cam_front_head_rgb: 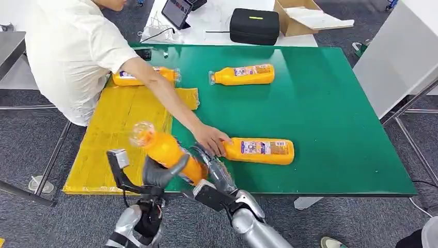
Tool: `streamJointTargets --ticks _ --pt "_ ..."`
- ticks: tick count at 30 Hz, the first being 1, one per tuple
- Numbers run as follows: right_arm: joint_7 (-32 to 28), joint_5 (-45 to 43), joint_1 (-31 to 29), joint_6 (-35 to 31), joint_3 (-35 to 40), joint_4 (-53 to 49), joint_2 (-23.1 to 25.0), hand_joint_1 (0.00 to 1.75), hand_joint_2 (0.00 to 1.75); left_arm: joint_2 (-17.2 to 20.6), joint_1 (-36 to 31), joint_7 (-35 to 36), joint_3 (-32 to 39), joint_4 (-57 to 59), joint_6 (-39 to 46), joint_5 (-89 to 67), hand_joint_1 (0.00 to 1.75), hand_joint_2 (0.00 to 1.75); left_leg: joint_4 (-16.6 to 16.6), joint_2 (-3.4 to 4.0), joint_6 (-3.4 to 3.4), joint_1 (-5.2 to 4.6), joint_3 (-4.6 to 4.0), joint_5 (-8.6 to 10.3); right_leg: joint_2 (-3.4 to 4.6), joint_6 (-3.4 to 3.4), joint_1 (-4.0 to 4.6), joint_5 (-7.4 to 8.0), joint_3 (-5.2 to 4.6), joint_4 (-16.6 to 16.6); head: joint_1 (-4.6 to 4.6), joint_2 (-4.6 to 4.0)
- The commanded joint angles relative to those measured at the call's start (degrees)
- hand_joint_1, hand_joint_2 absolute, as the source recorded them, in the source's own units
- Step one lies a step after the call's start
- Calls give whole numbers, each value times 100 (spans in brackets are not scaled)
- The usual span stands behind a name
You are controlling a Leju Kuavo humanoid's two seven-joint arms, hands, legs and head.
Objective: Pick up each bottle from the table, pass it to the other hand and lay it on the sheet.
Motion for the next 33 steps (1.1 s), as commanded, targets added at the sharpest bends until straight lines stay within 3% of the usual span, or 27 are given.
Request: streamJointTargets --ticks 1,8,9,12,13,14,15,16,17,18,20,25,33 --pt "-392 679 440 -1706 -174 -477 -21 0 0 -68 -163 -93 1008 -415 1368 -199 175 175 -1 1 4 -2 12 -5 -5 -6 0 -6 12 1 0 0" --pt "-379 679 451 -1708 -159 -513 -43 0 0 -50 -177 -88 1014 -396 1362 -196 175 175 -1 -5 6 -4 25 -8 -14 -8 0 -12 26 1 2 0" --pt "-501 1300 588 -2198 -439 -681 2 0 0 -40 -294 -389 1038 -250 2152 -678 175 175 -2 -4 5 -2 21 -6 -12 -8 0 -9 23 -1 2 0" --pt "-1174 2604 1180 -2198 -1713 -1405 482 0 0 94 -689 -596 1103 242 3191 -1461 175 175 -1 -14 3 -2 10 -2 -20 -8 0 -8 14 2 2 0" --pt "-1231 2713 1239 -2198 -1816 -1510 521 0 0 197 -815 -619 970 487 3548 -1943 175 175 -1 -17 2 -2 6 1 -22 -7 -1 -7 8 2 0 0" --pt "-1246 2669 1230 -2198 -1743 -1560 474 0 0 1 -957 -427 1624 1025 3586 -3998 175 175 -1 -24 3 -3 22 -4 -33 -13 0 -16 25 6 4 0" --pt "-1192 2559 1187 -2198 -1656 -1618 438 0 0 200 -1146 225 1646 1612 3586 -5653 175 175 -9 -16 1 -5 24 0 -23 -11 -2 -10 22 0 0 0" --pt "-1116 2431 1069 -2198 -1467 -1571 360 0 0 134 -1154 307 2214 1606 3586 -6773 175 175 -12 -10 1 -4 23 1 -14 -8 -2 -5 20 -4 -2 0" --pt "-1024 2420 978 -2198 -1373 -1570 320 0 0 153 -1312 438 2345 2023 3586 -7592 175 175 -18 -12 2 -6 47 -1 -21 -15 -2 -11 42 -6 -2 2" --pt "-988 2273 879 -2198 -1252 -1543 266 0 0 506 -1704 959 1764 2875 3586 -8472 175 175 -9 0 3 -2 32 -1 -8 -10 1 -3 28 -5 2 0" --pt "-926 1962 786 -2198 -1038 -1495 147 0 0 758 -2101 1439 1213 3611 3421 -9073 175 175 -13 3 5 -5 54 1 -10 -17 0 -7 50 -5 2 0" --pt "-991 1662 816 -2198 -936 -1541 18 0 0 838 -2254 1619 658 4015 2591 -9354 175 175 -7 -2 -1 -3 24 9 -11 -11 -2 3 20 -3 2 2" --pt "-1104 1580 871 -2198 -1041 -1585 72 0 0 1075 -2270 1832 161 4177 2471 -9773 175 175 -2 3 2 0 27 4 -7 -12 2 -5 23 3 0 2"
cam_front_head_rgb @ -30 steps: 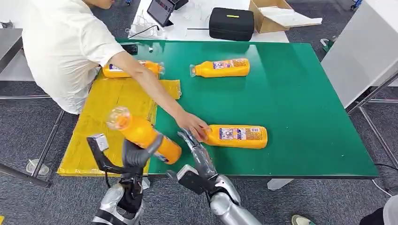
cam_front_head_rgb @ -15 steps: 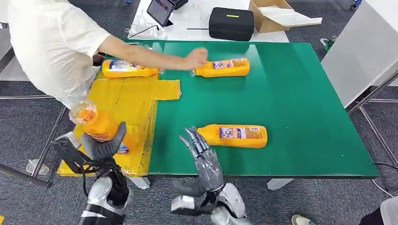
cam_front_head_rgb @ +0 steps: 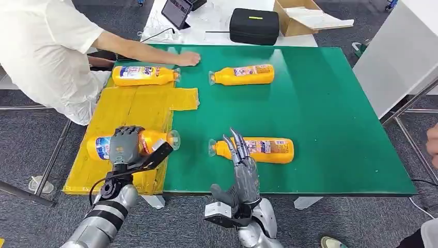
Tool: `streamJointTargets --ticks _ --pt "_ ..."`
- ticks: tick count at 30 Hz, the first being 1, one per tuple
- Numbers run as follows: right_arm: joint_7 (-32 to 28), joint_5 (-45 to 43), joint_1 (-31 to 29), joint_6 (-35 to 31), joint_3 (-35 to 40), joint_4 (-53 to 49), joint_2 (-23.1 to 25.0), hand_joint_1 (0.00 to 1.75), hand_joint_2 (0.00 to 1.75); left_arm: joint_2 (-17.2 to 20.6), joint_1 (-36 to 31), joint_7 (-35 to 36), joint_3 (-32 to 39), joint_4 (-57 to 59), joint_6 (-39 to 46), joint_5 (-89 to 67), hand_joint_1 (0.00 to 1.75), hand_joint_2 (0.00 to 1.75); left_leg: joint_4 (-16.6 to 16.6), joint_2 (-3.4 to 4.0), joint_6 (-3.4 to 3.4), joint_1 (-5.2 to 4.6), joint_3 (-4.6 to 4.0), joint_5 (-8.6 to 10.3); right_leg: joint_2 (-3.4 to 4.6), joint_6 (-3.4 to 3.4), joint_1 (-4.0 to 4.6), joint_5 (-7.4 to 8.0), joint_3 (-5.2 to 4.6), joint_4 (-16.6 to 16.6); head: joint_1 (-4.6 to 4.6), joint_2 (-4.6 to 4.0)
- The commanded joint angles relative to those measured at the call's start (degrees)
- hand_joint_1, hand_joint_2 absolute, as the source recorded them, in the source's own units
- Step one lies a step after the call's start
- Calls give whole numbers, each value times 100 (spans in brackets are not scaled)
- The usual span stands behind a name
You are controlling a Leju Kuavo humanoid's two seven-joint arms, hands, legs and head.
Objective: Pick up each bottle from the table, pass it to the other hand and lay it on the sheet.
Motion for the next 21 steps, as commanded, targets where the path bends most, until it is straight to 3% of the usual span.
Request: streamJointTargets --ticks 1,2,7,10,16,21 --pt "-103 -103 -122 -9 24 -15 -157 0 0 457 -515 197 -863 1042 -181 -348 175 175 -2 5 1 0 13 -7 0 -6 2 -6 11 -1 -2 0" --pt "-131 -197 -115 -9 9 -5 -147 0 0 462 -525 131 -859 1105 -328 -232 3 175 -1 9 3 0 28 -14 0 -10 4 -12 26 0 0 0" --pt "-134 -389 -231 -9 278 184 -216 0 0 465 -638 -137 -808 1184 -1687 364 0 175 1 10 3 0 22 -13 0 -10 4 -11 21 0 -2 0" --pt "-127 -401 -245 -9 296 203 -215 0 0 482 -683 -165 -811 1154 -1790 404 0 175 -2 4 3 -1 24 -9 -3 -10 2 -9 26 -2 -2 0" --pt "-177 -687 -408 24 443 442 -250 0 0 750 -986 -655 -1098 948 -3207 1020 0 175 -3 5 5 2 22 -2 -3 -8 4 -3 29 -4 -2 0" --pt "-232 -788 -482 28 472 585 -241 0 0 843 -1197 -599 -1389 1034 -3676 1239 0 175 -7 10 5 -1 35 -2 1 -8 2 -5 39 -4 0 0"
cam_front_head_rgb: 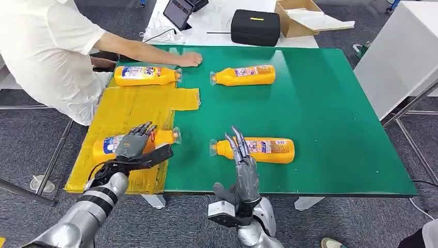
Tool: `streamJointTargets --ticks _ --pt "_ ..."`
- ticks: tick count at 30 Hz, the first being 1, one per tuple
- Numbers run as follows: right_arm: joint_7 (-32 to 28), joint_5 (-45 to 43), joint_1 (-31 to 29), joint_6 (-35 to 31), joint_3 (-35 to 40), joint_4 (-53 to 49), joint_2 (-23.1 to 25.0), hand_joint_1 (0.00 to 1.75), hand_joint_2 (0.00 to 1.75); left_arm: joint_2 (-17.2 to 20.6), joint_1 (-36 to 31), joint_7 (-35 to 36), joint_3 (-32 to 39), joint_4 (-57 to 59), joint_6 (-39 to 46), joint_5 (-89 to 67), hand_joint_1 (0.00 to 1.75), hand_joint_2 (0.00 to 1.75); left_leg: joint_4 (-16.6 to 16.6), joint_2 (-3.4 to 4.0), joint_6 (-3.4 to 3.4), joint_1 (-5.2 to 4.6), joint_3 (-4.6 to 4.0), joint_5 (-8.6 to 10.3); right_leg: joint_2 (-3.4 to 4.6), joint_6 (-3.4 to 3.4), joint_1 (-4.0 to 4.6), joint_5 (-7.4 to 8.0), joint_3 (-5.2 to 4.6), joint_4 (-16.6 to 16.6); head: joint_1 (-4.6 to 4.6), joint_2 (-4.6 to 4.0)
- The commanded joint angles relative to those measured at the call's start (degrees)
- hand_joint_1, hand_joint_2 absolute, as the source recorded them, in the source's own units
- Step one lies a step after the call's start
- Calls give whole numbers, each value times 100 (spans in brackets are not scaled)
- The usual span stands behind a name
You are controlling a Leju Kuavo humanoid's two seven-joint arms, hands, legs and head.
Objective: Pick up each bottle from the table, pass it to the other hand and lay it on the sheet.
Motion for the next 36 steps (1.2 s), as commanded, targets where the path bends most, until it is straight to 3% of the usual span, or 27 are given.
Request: streamJointTargets --ticks 1,7,9,10,13,14,15,18,20,24,28,36 --pt "-84 -165 -388 -6 223 635 -142 0 0 341 -485 9 -734 434 -838 384 0 175 -3 14 3 2 15 -5 7 -7 4 -1 12 -4 -2 0" --pt "-116 -50 -429 -15 54 794 -109 0 0 399 -508 -88 -907 333 -1056 762 0 175 -4 15 3 0 18 -6 8 -5 3 -1 12 -4 0 0" --pt "-116 740 -360 -15 -451 775 13 0 0 413 -434 -194 -1042 151 -814 888 0 175 -5 12 4 -1 20 -6 4 -6 2 -3 14 -3 -2 0" --pt "167 1693 -332 -15 -836 767 65 0 0 400 -378 -293 -1061 8 -707 995 0 175 -6 12 6 -3 31 -9 1 -9 1 -7 24 -3 -2 0" --pt "919 3038 -549 -15 -1344 1116 -153 0 0 398 -106 -405 -1176 -663 -469 1267 0 175 -5 2 5 -4 15 -2 -6 -5 -1 -3 11 -3 -2 0" --pt "1131 3313 -657 -15 -1378 1217 -352 0 175 443 47 -306 -1273 -1016 -400 1366 0 175 -5 1 8 -4 23 -4 -9 -6 -1 -5 19 -5 -2 0" --pt "1162 3419 -695 -15 -1419 1240 -429 0 175 454 119 -255 -1316 -1188 -348 1416 0 175 -7 2 11 -5 33 -6 -11 -7 0 -6 31 -8 0 0" --pt "2275 4058 -1010 -15 -1478 1746 -916 0 175 427 753 -216 -1412 -2279 183 1574 0 175 -7 7 16 -7 37 -12 -8 -7 -2 -9 39 -10 -2 0" --pt "2686 4135 -1098 151 -1374 1813 -1352 0 175 462 1420 -119 -1574 -3203 660 1409 0 175 -7 11 17 -10 43 -16 -4 -5 -5 -10 41 -12 0 0" --pt "2978 4188 -848 506 -1332 1366 -1627 0 175 501 1950 275 -1745 -3930 1093 1168 0 175 -8 13 20 -28 49 -29 -1 1 -21 -19 48 -15 0 0" --pt "3229 4322 -744 695 -1296 1259 -1655 0 175 439 2007 333 -1721 -4016 1420 919 0 175 3 4 16 -28 8 -22 -4 1 -25 -12 6 -1 0 0" --pt "3378 4159 -974 1258 -1383 1900 -1741 0 175 328 2159 210 -1720 -4199 1644 855 0 175 1 13 21 -19 13 -26 0 -2 -12 -10 5 -5 -2 0"
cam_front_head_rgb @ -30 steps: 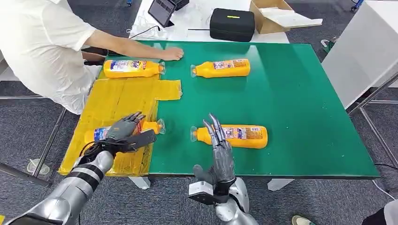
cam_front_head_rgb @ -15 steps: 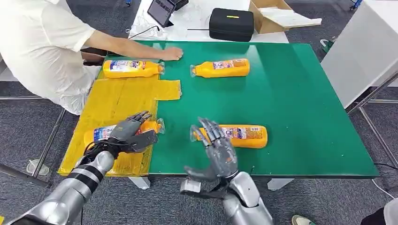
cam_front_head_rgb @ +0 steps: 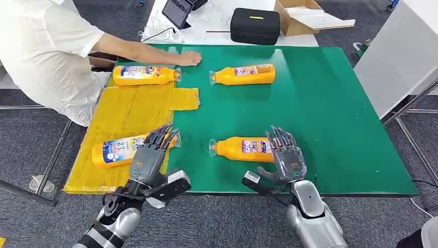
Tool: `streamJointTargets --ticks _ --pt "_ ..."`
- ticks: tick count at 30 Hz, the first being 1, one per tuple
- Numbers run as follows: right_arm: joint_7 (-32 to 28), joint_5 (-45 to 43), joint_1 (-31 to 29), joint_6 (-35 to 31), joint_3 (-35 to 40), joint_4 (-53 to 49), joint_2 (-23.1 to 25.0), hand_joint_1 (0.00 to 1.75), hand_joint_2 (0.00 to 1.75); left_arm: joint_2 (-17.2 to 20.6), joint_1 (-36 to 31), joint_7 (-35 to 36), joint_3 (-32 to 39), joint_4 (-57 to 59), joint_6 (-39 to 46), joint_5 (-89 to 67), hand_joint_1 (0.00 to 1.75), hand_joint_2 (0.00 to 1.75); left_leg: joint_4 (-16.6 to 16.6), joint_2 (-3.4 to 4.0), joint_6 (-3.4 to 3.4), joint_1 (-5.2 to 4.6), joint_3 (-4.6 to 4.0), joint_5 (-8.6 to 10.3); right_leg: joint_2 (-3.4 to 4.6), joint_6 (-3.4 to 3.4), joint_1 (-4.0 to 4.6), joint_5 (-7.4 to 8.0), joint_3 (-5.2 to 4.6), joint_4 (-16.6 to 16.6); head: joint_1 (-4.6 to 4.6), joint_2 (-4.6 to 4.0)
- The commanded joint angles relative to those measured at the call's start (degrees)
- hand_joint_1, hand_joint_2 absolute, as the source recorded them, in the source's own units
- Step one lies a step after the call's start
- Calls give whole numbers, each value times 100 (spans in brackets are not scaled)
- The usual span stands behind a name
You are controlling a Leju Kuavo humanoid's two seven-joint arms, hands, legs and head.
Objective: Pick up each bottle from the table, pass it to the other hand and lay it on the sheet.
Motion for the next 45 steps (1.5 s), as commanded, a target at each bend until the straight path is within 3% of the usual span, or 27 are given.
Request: streamJointTargets --ticks 1,10,19,26,31,35,36,37,39,45 --pt "82 -164 -407 484 -41 949 -207 0 175 3 147 -148 -245 -395 -34 119 0 175 -1 6 4 -1 15 -4 0 -4 1 -3 16 -3 2 0" --pt "350 -3 -767 825 72 1465 -201 0 175 -100 215 -334 -351 -631 -63 450 0 175 -1 10 4 -2 29 -9 1 -9 2 -7 31 -2 2 2" --pt "139 -117 -1435 322 20 2234 9 0 175 -229 106 -529 -570 -589 61 773 0 175 -1 15 5 -4 27 -3 6 -7 -1 -1 27 -2 2 0" --pt "240 -338 -1826 1327 45 2945 115 0 175 -297 -25 -577 -603 -420 -24 994 0 175 -3 12 3 -2 33 -3 2 -8 1 -3 35 -2 2 0" --pt "242 -339 -1872 1425 81 2987 99 0 175 -301 -37 -574 -607 -404 -30 999 0 175 -5 7 3 1 41 1 -4 -6 4 2 38 -7 0 0" --pt "136 -572 -2097 2289 248 3267 73 0 175 -292 -181 -532 -647 -239 -87 1050 0 175 -4 9 3 0 46 2 -3 -8 3 3 43 -6 2 0" --pt "-25 -728 -2134 2442 193 3326 83 9 175 -287 -206 -531 -650 -216 -92 1059 0 175 -4 10 4 -1 53 1 -4 -11 3 3 48 -6 0 0" --pt "-222 -937 -2162 2623 133 3384 91 120 175 -286 -234 -549 -654 -175 -78 1090 0 175 -5 10 3 0 51 3 -3 -9 3 7 46 -7 2 0" --pt "-327 -1039 -2186 2761 210 3458 49 175 175 -295 -264 -624 -675 -134 -67 1183 0 175 -6 14 2 1 60 5 2 -8 4 10 52 -10 2 0" --pt "-830 -1454 -2086 2874 230 3616 -103 175 175 -276 -312 -766 -815 -79 -37 1339 0 175 -10 6 1 4 82 7 -13 -13 7 9 75 -16 2 2"
